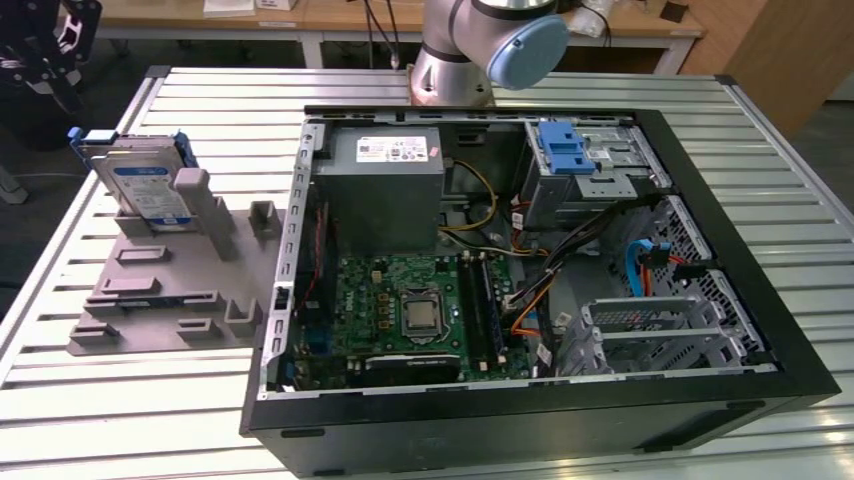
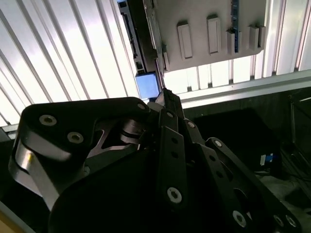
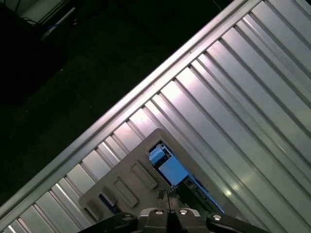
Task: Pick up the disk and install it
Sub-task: 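Pick up the disk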
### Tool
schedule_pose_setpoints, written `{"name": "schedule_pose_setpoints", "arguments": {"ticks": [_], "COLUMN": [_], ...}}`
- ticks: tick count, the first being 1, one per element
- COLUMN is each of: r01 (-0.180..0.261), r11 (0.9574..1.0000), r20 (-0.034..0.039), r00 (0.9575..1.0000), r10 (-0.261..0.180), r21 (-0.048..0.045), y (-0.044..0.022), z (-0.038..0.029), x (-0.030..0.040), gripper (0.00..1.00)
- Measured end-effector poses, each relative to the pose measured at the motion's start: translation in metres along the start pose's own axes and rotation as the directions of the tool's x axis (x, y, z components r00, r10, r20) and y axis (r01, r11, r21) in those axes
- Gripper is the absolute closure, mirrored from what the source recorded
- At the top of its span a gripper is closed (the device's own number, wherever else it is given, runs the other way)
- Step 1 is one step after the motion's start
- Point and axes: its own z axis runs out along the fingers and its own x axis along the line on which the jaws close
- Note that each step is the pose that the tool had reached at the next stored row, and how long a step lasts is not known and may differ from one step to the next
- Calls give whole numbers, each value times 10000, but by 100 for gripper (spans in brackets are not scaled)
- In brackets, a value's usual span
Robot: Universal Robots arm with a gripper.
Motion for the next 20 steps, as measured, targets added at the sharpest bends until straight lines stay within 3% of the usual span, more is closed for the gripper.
{"name": "schedule_pose_setpoints", "arguments": {"ticks": [11,20], "r01": [704,1359], "r11": [9975,9907], "r20": [-32,-62], "r00": [9975,9907], "r10": [-704,-1359], "r21": [8,15], "y": [0,0], "z": [0,0], "x": [0,0], "gripper": [89,89]}}
